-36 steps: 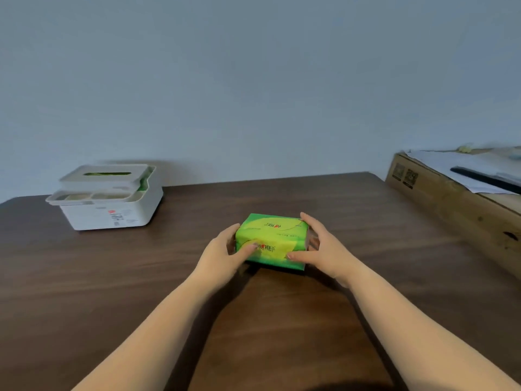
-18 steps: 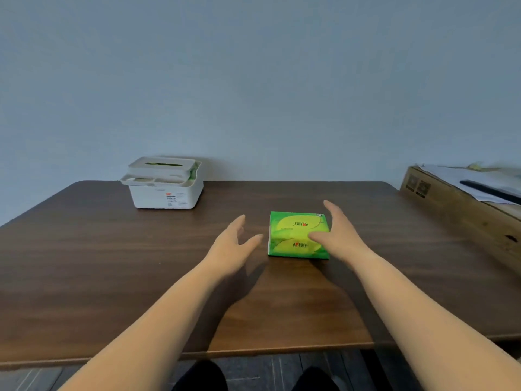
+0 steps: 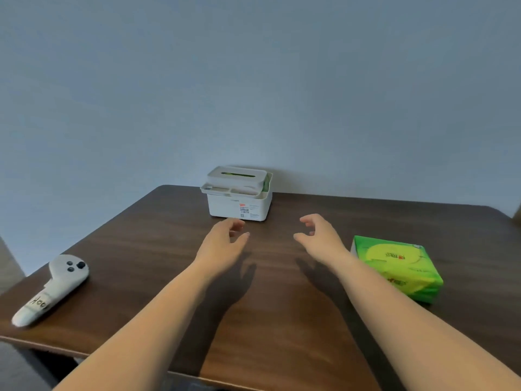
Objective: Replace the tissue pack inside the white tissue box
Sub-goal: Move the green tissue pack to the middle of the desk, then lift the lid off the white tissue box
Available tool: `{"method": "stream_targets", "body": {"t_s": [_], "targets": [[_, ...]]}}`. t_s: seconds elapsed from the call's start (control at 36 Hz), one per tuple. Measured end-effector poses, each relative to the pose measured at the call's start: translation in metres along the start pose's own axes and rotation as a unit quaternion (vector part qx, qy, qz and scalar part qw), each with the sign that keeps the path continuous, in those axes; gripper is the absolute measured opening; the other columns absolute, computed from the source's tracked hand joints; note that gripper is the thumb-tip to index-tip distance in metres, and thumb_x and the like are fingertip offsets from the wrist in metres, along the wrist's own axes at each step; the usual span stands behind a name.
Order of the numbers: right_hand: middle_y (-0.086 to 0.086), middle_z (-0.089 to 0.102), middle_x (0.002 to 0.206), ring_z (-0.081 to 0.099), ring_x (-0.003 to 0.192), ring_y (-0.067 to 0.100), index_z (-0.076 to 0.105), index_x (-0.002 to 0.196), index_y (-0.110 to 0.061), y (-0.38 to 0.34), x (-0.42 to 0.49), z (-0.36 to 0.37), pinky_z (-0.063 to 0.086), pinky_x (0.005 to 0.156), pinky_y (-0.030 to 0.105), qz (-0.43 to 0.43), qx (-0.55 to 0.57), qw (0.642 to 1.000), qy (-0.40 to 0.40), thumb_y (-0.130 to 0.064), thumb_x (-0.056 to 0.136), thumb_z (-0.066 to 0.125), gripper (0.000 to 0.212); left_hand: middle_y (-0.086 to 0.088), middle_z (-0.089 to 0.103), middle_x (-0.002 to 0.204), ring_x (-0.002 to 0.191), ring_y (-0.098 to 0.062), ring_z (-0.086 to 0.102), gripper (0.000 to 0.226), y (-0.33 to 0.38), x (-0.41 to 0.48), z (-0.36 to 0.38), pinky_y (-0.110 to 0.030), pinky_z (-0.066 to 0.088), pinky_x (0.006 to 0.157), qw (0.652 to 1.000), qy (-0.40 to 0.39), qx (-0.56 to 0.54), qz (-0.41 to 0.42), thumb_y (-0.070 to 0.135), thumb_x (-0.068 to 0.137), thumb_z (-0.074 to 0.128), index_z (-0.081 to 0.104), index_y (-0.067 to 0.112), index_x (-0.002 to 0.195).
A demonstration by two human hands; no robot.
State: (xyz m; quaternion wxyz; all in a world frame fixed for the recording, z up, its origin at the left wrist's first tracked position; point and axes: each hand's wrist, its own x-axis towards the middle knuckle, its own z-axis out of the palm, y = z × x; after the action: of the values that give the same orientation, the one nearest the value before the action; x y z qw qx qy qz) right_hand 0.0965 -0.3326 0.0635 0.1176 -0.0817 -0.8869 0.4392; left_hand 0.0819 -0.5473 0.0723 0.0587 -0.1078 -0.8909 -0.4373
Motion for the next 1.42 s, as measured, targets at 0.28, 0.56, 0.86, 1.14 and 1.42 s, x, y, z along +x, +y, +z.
{"method": "stream_targets", "body": {"t_s": [0.28,0.56,0.86,1.14,1.42], "targets": [[0.011,0.045,0.142,0.052,0.120,0.030,0.031,0.142,-0.026,-0.036,0.082,0.067,0.043,0.084,0.035,-0.003,-0.019,0.999,-0.046,-0.027,0.089,0.059,0.061,-0.004,0.042,0.144,0.128,-0.022,0.045,0.051,-0.040,0.076,-0.024,-0.041,0.040,0.106,0.995,0.013,0.095,-0.012,0.033,0.089,0.054,0.043,0.020,0.138],[0.010,0.050,0.134,0.056,0.114,0.033,0.030,0.139,-0.030,-0.045,0.131,0.109,0.047,0.096,0.049,0.026,-0.093,0.995,-0.022,-0.026,0.092,0.054,0.053,-0.002,0.037,0.148,0.133,-0.021,0.041,0.056,-0.065,0.109,-0.021,-0.040,0.038,0.108,0.997,0.000,0.079,-0.024,0.035,0.089,0.055,0.036,0.024,0.140],[0.007,0.062,0.107,0.061,0.087,0.026,0.041,0.118,-0.023,-0.033,0.138,0.114,0.052,0.067,0.040,0.004,-0.132,0.991,0.027,-0.029,0.098,0.037,0.021,-0.001,0.041,0.144,0.127,-0.019,0.046,0.050,-0.079,0.101,-0.015,-0.037,0.041,0.106,0.998,-0.020,0.055,-0.027,0.035,0.089,0.056,0.042,0.025,0.136],[0.003,0.058,0.098,0.056,0.081,0.022,0.043,0.096,-0.022,-0.031,0.111,0.090,0.041,0.062,0.034,0.003,-0.112,0.994,0.010,-0.027,0.099,0.040,0.006,0.003,0.050,0.135,0.120,-0.013,0.051,0.040,-0.064,0.096,-0.015,-0.028,0.043,0.095,0.997,0.053,0.054,0.029,0.028,0.089,0.056,0.051,0.023,0.129],[0.004,0.060,0.099,0.057,0.083,0.022,0.049,0.103,-0.019,-0.019,0.040,0.056,0.049,0.070,0.039,0.007,-0.118,0.993,0.022,-0.026,0.098,0.043,0.011,-0.001,0.051,0.135,0.128,-0.023,0.038,0.046,-0.032,0.052,-0.004,-0.034,0.034,0.104,0.981,0.065,0.150,0.107,0.042,0.085,0.059,0.054,0.024,0.126]]}}
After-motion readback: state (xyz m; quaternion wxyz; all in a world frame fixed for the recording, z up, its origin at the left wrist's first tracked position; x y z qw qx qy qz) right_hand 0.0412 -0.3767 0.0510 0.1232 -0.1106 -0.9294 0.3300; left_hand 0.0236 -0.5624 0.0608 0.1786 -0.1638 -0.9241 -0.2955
